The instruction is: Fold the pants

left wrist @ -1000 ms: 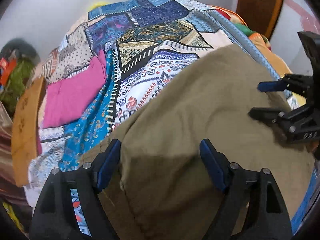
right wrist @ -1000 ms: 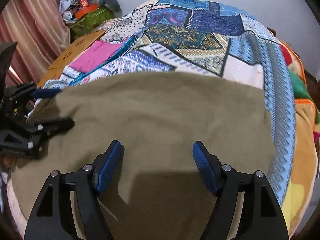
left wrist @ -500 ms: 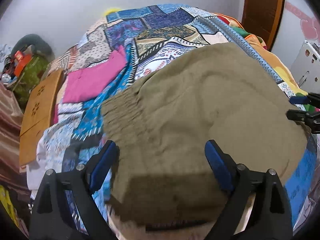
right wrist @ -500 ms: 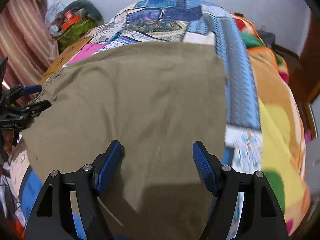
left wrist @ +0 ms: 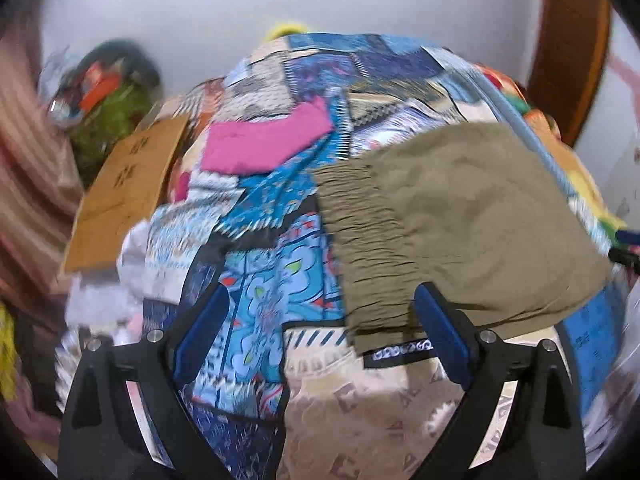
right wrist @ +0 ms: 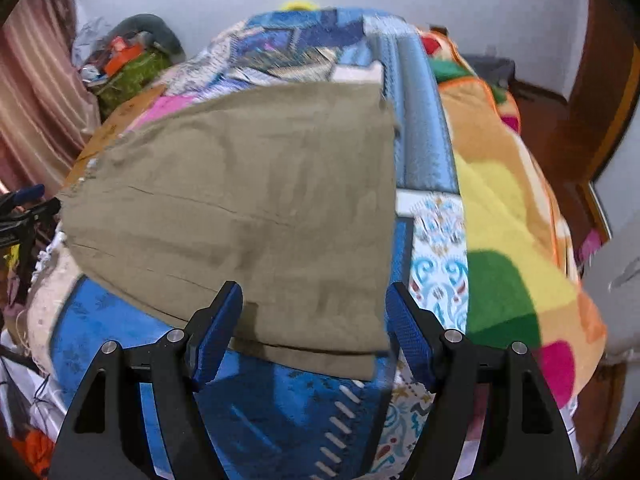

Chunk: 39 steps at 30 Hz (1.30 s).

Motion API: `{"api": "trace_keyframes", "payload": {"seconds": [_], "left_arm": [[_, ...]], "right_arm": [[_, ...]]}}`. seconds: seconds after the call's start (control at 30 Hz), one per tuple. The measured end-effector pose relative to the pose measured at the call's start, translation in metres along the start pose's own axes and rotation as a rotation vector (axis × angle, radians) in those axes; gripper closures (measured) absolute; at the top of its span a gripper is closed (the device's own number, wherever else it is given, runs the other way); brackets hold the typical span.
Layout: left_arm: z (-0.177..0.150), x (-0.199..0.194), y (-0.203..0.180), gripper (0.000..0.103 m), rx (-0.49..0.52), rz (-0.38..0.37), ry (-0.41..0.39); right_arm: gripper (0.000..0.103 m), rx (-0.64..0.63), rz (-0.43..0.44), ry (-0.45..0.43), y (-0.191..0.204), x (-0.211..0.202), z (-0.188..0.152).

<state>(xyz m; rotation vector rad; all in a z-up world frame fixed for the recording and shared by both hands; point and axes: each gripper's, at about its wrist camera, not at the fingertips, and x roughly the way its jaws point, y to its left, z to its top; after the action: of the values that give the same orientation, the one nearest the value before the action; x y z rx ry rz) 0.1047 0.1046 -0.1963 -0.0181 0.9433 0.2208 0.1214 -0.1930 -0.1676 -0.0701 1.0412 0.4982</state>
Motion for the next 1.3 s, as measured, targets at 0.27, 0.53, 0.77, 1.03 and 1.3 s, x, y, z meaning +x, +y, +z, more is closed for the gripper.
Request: {"api": "trace_keyframes", "payload": {"seconds": [0.27, 0.53, 0.77, 1.03, 1.3], "left_arm": [[-0.018, -0.017, 0.024, 0.008, -0.246, -0.207, 0.016], [-0.037, -0.003, -0.008, 0.008, -0.270, -0.386, 0.099], [-0.043, 0.022, -0.015, 0.008, -0.329, -0.458, 0.140], [-0.021, 0.049, -0.003, 0.008, -0.474, -0.622, 0.135], [-0.003, 0.058, -0.003, 0.061, -0.448, -0.489, 0.138]], "right_arm": [[0.032, -0.101, 0.067, -0.155, 0.053, -0.015, 0.032], [0.032, -0.227, 0.117, -0.136, 0.116, 0.035, 0.044], [0.032, -0.199, 0.142, -0.067, 0.117, 0.066, 0.032], [0.032, -0.210, 0.165, -0.066, 0.116, 0.063, 0.027], [0.032, -0.195, 0.186, -0.074, 0.113, 0.061, 0.027]]}}
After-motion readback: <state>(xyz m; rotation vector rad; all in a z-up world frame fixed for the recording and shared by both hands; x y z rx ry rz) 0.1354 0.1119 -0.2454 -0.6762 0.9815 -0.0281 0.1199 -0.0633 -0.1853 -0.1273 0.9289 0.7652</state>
